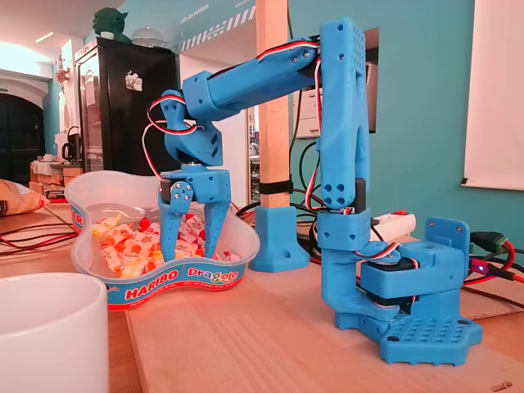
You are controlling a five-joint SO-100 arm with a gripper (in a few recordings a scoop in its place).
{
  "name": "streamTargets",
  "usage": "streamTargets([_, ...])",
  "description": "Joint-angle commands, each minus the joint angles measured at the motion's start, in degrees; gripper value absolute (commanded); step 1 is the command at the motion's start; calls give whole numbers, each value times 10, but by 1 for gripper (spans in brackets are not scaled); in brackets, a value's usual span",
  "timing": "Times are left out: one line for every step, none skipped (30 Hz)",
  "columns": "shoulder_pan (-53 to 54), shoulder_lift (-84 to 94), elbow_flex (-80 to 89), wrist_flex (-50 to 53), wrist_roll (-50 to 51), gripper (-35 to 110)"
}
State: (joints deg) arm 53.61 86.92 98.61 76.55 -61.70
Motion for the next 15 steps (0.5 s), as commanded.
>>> streamTargets([7,16,4,8,-19,24])
streamTargets([7,16,6,7,-24,24])
streamTargets([7,16,8,7,-28,24])
streamTargets([8,16,12,7,-32,24])
streamTargets([11,16,16,7,-35,24])
streamTargets([18,15,21,7,-39,24])
streamTargets([29,15,28,8,-43,24])
streamTargets([42,16,36,8,-49,24])
streamTargets([51,16,40,7,-54,24])
streamTargets([57,16,44,7,-60,24])
streamTargets([64,16,46,7,-64,25])
streamTargets([65,16,46,7,-67,24])
streamTargets([65,16,46,7,-68,24])
streamTargets([65,16,46,7,-69,24])
streamTargets([65,16,46,7,-69,24])
